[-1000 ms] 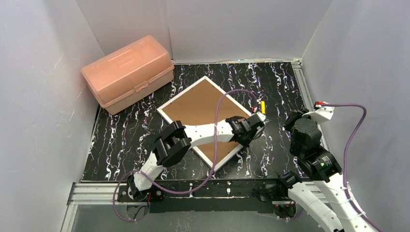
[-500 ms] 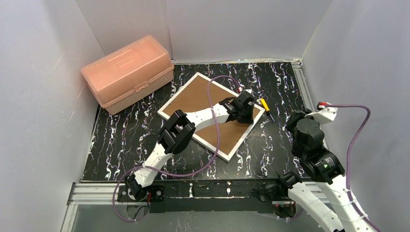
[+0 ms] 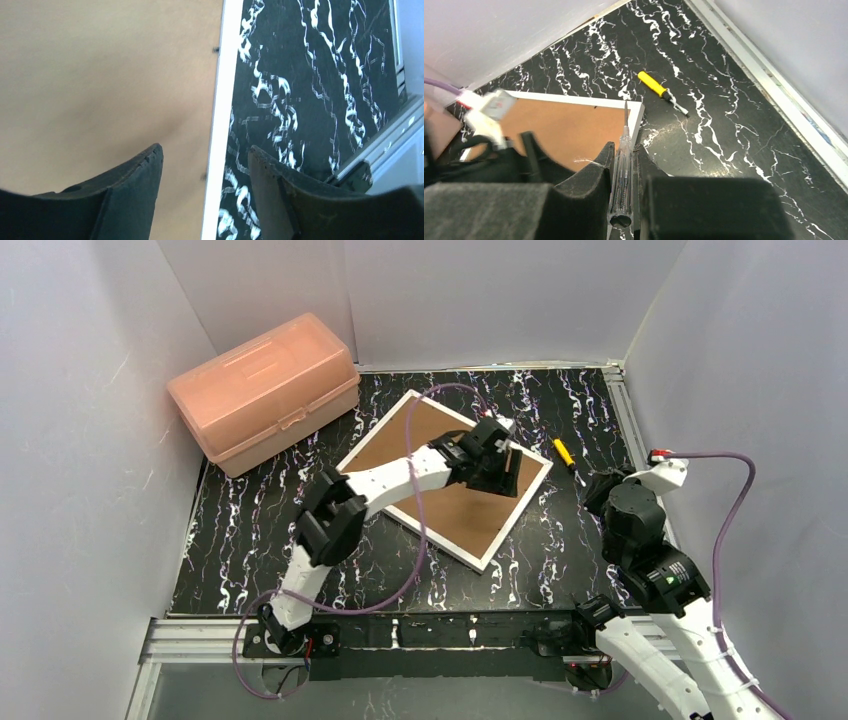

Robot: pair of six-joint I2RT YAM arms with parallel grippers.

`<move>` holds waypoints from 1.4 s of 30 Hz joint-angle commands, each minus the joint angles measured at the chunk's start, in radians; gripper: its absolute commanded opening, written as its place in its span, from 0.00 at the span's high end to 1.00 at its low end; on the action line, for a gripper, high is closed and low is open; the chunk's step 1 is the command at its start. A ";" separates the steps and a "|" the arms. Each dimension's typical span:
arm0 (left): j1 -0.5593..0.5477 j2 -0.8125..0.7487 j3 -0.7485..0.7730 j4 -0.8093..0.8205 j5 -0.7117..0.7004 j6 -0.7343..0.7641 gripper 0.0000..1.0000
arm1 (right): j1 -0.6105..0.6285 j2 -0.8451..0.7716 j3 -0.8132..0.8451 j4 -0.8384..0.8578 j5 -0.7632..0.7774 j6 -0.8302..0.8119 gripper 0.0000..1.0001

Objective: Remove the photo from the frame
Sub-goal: Adjust the photo frame at the center of the board.

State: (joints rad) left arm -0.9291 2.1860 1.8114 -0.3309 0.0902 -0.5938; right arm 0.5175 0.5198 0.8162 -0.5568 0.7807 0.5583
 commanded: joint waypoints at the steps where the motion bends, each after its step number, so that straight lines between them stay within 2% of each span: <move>1: 0.067 -0.283 -0.089 -0.188 -0.126 0.196 0.38 | -0.001 0.028 -0.018 0.053 -0.076 0.027 0.99; 3: 0.115 -0.349 -0.138 -0.243 -0.172 0.243 0.36 | -0.001 0.047 -0.034 0.061 -0.120 0.040 0.99; 8: 0.276 -0.481 -0.295 -0.223 -0.184 0.315 0.18 | -0.002 0.098 -0.081 0.082 -0.233 0.090 0.99; 11: 0.369 -0.477 -0.302 -0.224 -0.198 0.355 0.10 | -0.001 0.126 -0.094 0.101 -0.284 0.119 0.99; 12: 0.397 -0.461 -0.286 -0.225 -0.180 0.374 0.03 | -0.001 0.138 -0.091 0.108 -0.299 0.122 0.99; 14: 0.437 -0.410 -0.242 -0.247 -0.176 0.403 0.02 | -0.001 0.159 -0.084 0.117 -0.316 0.121 0.99; 18: 0.508 -0.301 -0.174 -0.269 -0.145 0.447 0.02 | -0.001 0.192 -0.050 0.102 -0.330 0.099 0.99; 23: 0.606 -0.212 -0.114 -0.248 0.004 0.440 0.02 | -0.001 0.195 -0.044 0.104 -0.331 0.089 0.99; 28: 0.650 -0.103 0.015 -0.300 0.022 0.471 0.04 | -0.001 0.214 -0.048 0.117 -0.346 0.098 0.99; 31: 0.665 -0.067 0.033 -0.302 0.020 0.468 0.05 | -0.001 0.222 -0.048 0.122 -0.351 0.102 0.99; 34: 0.679 -0.044 0.038 -0.296 0.027 0.449 0.10 | -0.001 0.225 -0.049 0.126 -0.355 0.103 0.99; 42: 0.712 0.007 0.042 -0.286 0.103 0.404 0.31 | -0.001 0.228 -0.042 0.122 -0.354 0.097 0.99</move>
State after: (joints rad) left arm -0.2348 2.1841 1.8267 -0.5922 0.1398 -0.1768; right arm 0.5175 0.7483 0.7238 -0.4690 0.4229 0.6548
